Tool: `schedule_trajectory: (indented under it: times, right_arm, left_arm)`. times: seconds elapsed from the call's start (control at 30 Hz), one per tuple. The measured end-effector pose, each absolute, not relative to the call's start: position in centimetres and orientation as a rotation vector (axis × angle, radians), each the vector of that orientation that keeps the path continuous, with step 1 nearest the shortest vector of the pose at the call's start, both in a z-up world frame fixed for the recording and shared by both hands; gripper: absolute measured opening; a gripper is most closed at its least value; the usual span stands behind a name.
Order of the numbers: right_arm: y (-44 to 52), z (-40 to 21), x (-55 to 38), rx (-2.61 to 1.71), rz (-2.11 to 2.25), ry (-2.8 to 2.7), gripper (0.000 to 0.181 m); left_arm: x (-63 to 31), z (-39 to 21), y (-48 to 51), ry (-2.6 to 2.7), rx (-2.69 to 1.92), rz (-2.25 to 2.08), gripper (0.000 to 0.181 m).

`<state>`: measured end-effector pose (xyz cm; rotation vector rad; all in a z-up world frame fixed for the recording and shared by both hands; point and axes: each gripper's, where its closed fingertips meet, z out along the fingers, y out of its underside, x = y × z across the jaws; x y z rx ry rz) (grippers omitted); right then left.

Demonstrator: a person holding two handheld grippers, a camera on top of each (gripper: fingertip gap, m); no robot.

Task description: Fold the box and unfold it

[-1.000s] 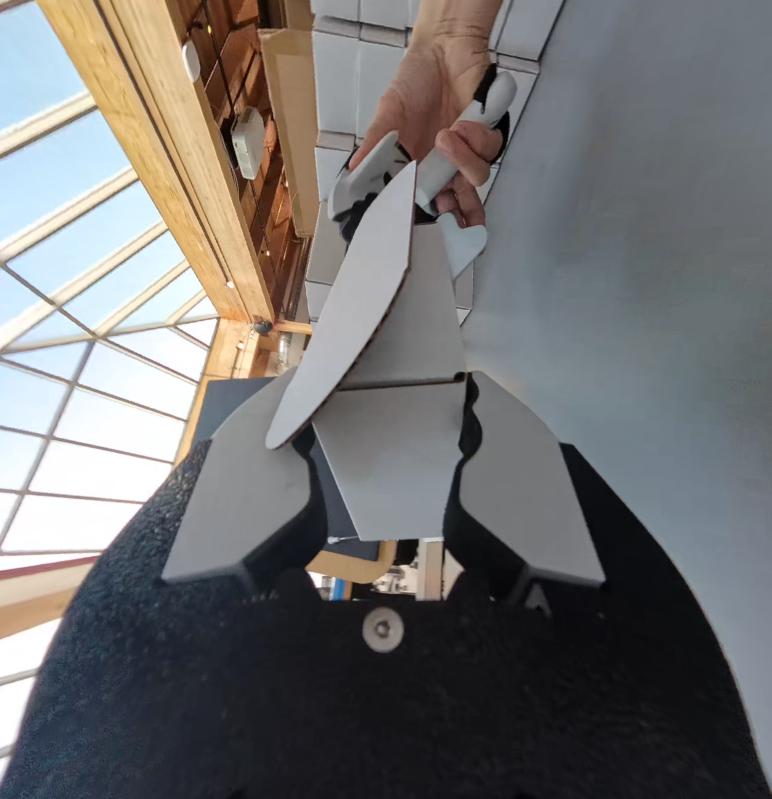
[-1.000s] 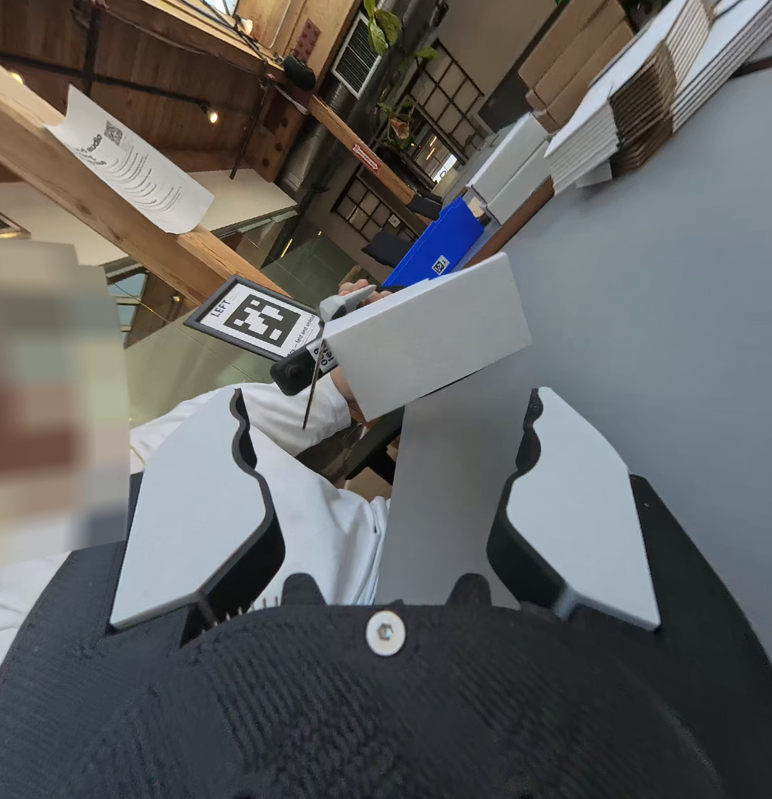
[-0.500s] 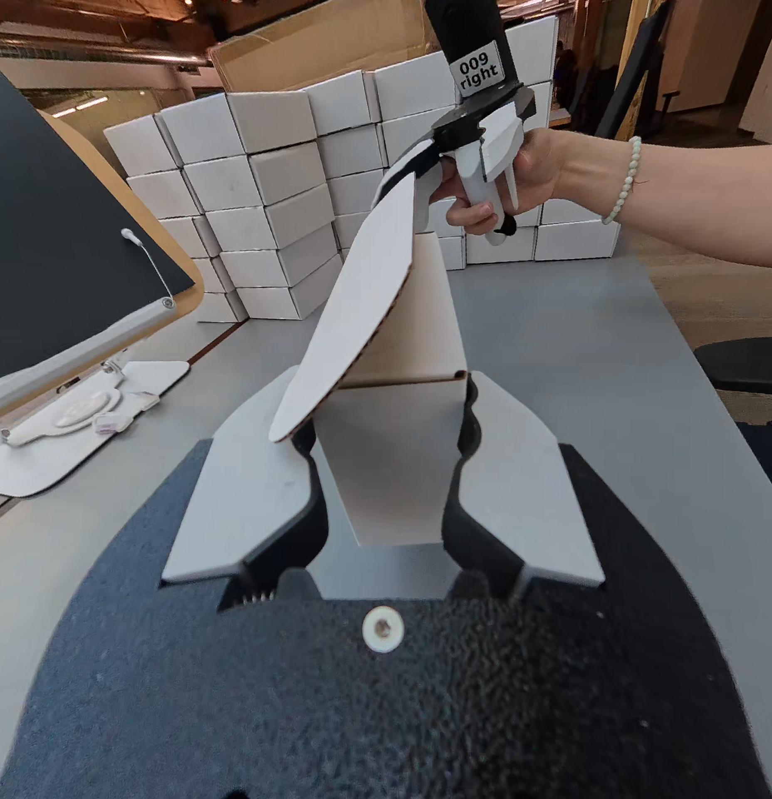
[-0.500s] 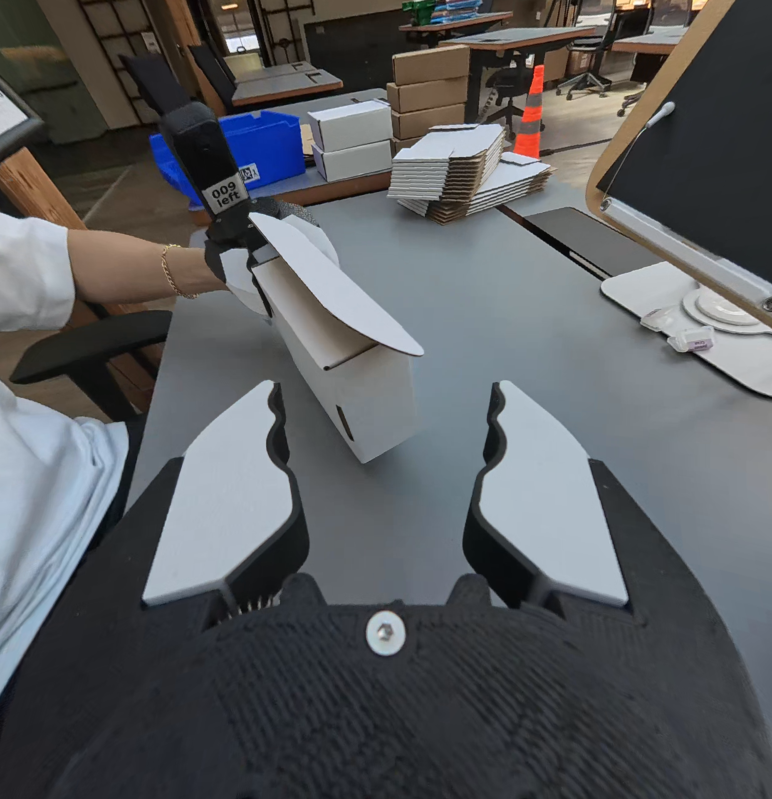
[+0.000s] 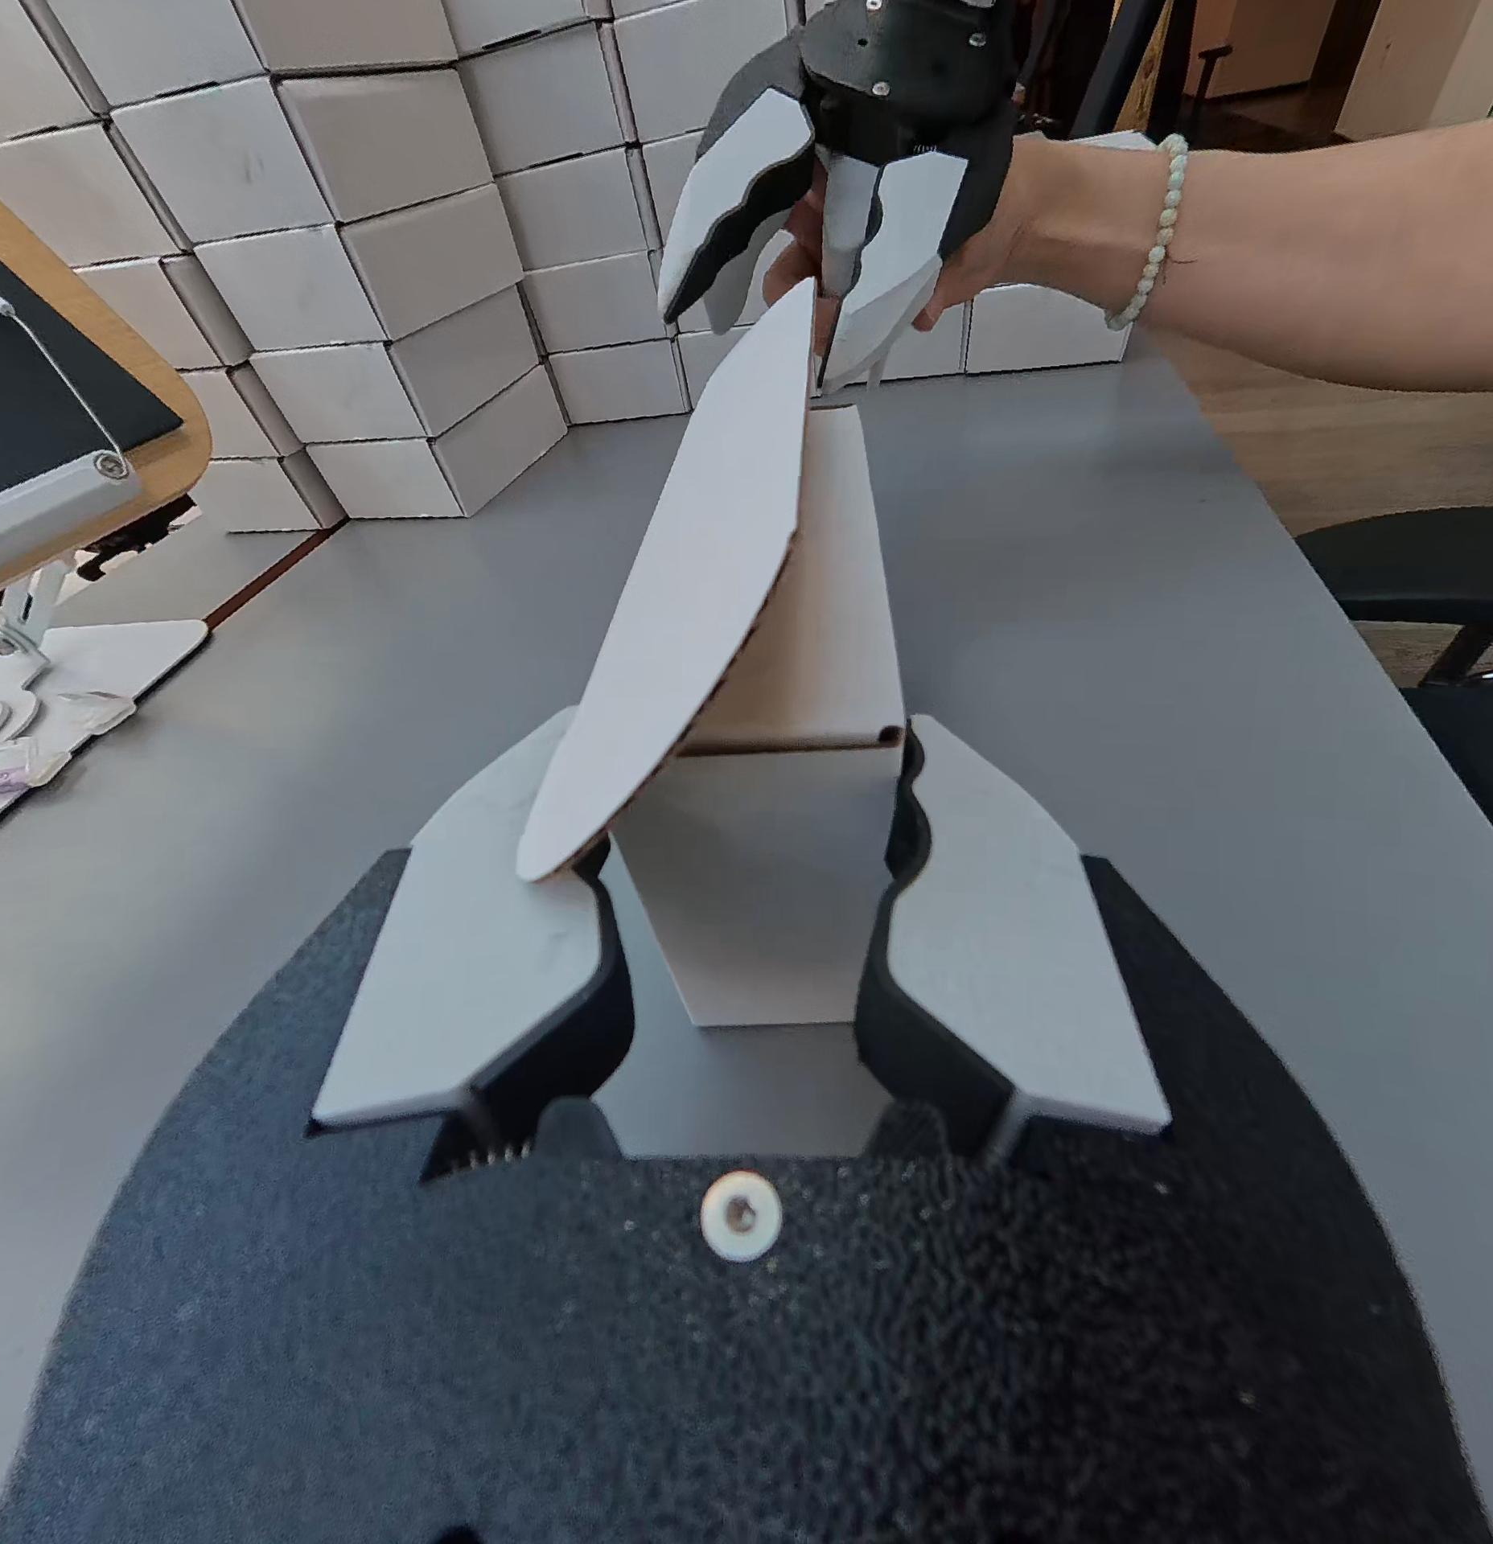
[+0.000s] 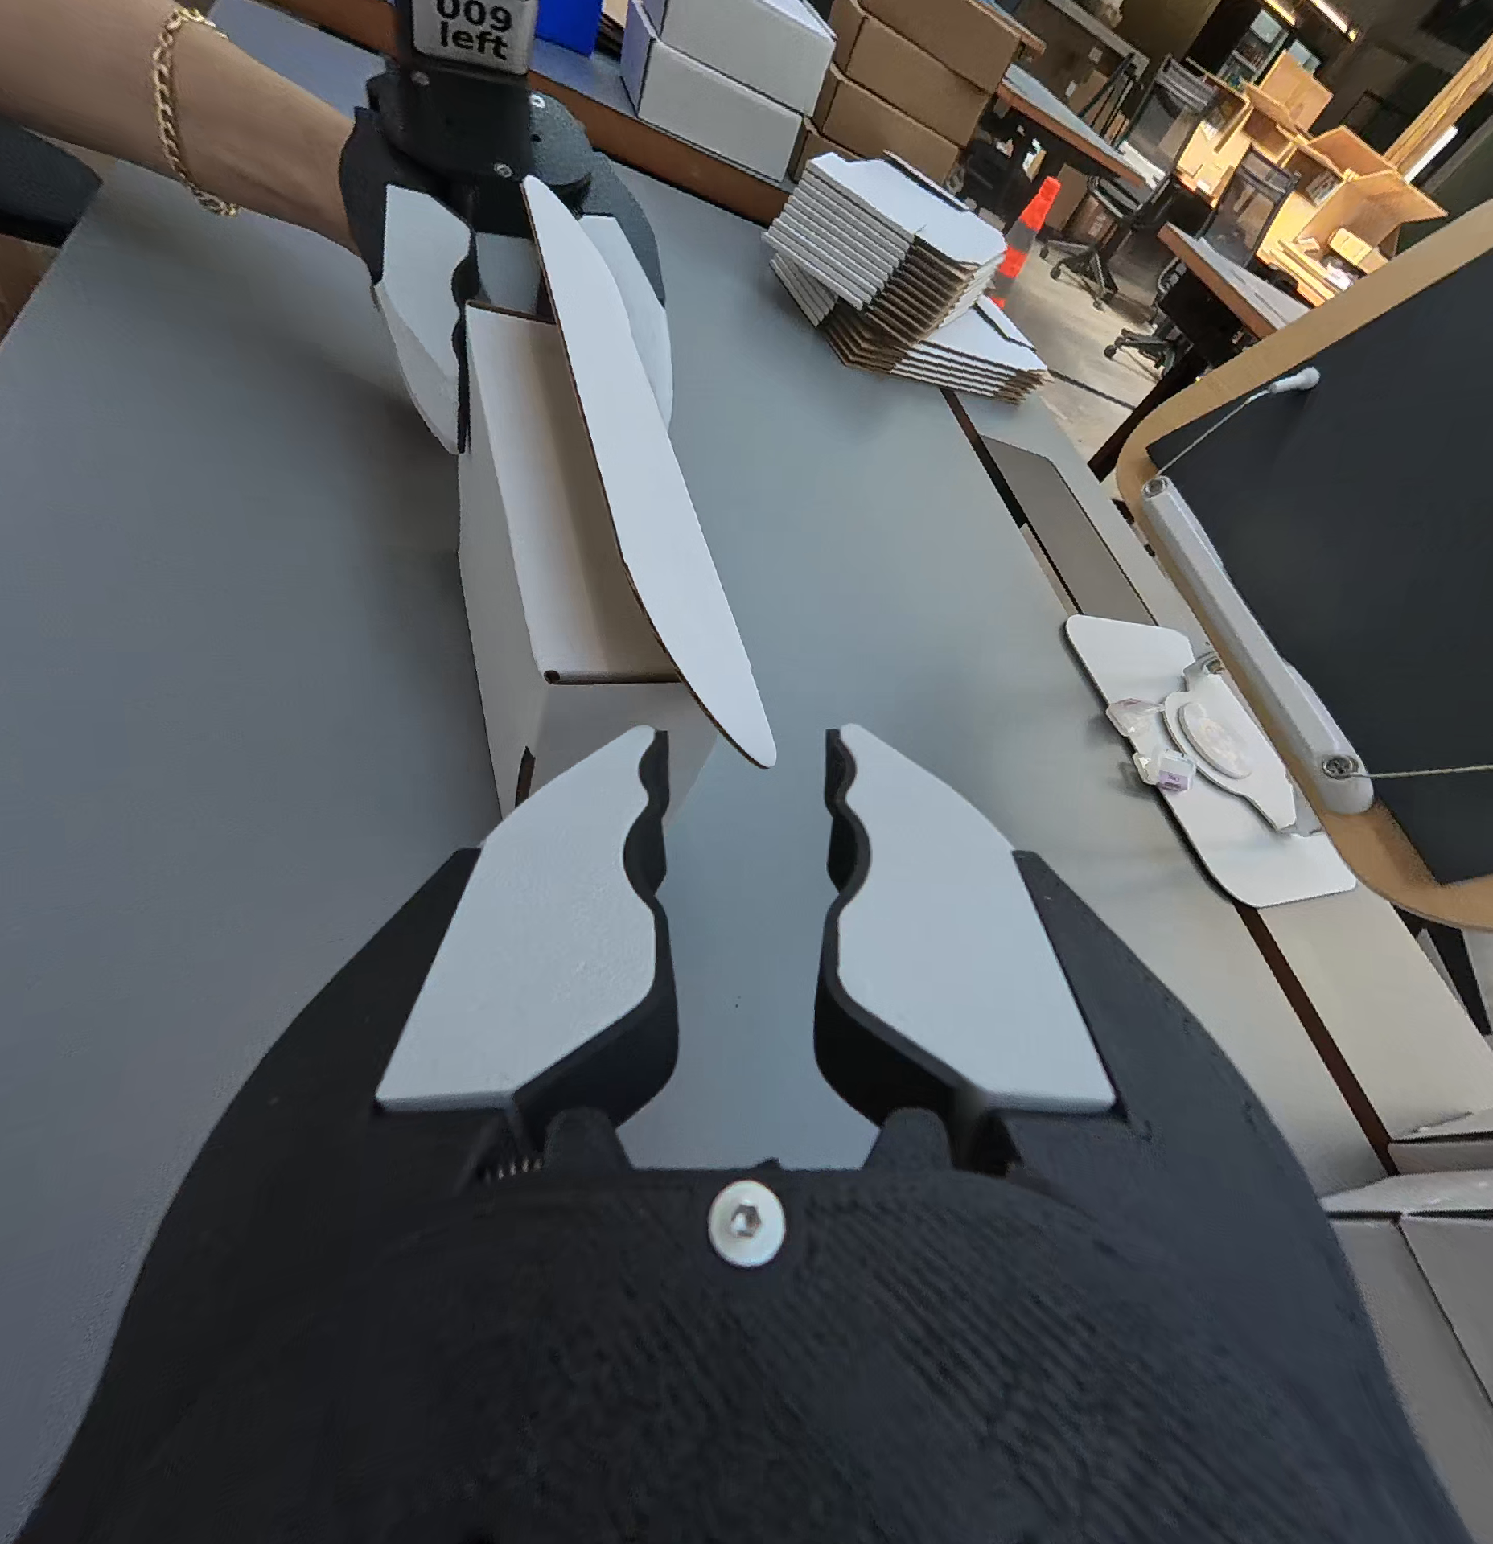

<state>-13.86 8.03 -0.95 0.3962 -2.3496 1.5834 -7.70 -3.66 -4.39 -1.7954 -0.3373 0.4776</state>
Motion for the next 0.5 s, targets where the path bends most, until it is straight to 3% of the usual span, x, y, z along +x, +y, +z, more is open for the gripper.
schedule_trajectory:
  times: [0.13, 0.3, 0.5]
  right_arm:
    - [7.5, 0.3, -12.8, 0.497, 1.723, -2.251, 0.005]
    - [7.4, 0.4, -13.3, 0.437, 1.739, -2.267, 0.004]
    - [6.9, 0.6, -14.6, -0.084, 1.82, -2.493, 0.004]
  left_arm:
    - [-7.8, -4.6, -3.7, -0.338, -1.829, 0.422, 0.066]
    - [-7.9, -4.6, -3.8, -0.346, -1.824, 0.402, 0.066]
    - [-8.2, -4.7, -3.9, -0.399, -1.847, 0.414, 0.066]
